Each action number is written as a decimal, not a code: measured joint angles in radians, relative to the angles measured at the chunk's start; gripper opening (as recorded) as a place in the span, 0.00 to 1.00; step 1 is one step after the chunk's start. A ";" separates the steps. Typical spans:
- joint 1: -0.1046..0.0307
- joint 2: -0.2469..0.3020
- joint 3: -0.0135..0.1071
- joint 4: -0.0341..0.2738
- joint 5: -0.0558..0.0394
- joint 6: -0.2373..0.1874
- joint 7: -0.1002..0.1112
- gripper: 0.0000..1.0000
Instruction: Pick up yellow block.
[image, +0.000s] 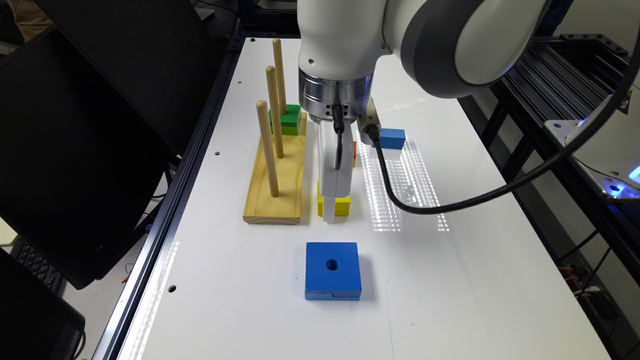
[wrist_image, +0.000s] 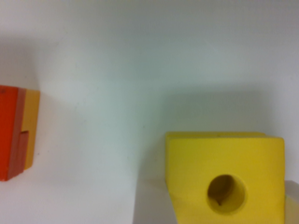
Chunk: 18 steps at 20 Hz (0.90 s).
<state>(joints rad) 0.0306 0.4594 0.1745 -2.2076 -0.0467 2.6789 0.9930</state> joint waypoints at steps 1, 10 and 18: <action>0.000 0.000 0.000 0.000 0.0000 0.000 0.000 1.00; 0.000 0.000 0.000 0.000 0.0000 0.000 0.000 0.00; -0.001 0.000 0.001 0.000 0.0000 0.000 0.000 0.00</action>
<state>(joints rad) 0.0296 0.4593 0.1753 -2.2076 -0.0467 2.6789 0.9929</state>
